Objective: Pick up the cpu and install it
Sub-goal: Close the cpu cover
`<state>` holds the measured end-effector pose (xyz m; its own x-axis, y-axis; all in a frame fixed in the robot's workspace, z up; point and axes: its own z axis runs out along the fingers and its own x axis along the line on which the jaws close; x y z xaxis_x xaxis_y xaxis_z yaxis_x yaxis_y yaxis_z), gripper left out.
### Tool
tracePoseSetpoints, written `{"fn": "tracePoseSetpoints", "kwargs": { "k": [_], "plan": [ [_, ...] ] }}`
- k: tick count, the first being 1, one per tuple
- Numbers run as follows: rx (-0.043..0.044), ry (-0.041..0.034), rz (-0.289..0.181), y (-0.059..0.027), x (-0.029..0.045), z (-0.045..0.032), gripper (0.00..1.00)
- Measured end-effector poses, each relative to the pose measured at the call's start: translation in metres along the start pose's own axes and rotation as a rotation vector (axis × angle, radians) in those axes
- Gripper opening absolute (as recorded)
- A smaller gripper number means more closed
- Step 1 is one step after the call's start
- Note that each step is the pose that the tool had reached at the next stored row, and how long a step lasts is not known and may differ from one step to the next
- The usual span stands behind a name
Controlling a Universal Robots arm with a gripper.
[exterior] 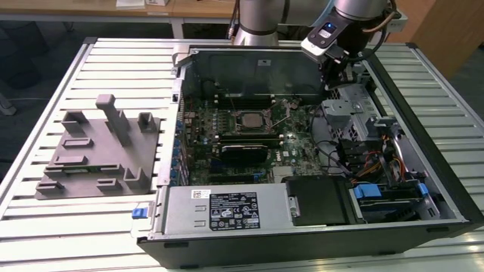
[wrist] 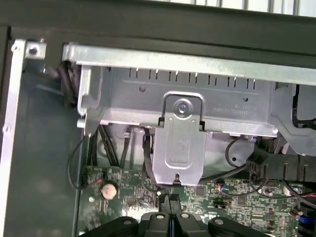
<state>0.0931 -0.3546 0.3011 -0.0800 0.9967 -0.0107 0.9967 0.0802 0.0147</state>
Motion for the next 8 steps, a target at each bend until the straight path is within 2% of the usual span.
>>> {"fn": "tracePoseSetpoints", "kwargs": {
  "k": [4, 8],
  "plan": [
    [0.0004, 0.0025, -0.069, -0.0096, -0.0046, -0.0045, 0.11],
    [0.0005, 0.0064, -0.166, -0.0233, -0.0105, -0.0107, 0.11]
  ]
}}
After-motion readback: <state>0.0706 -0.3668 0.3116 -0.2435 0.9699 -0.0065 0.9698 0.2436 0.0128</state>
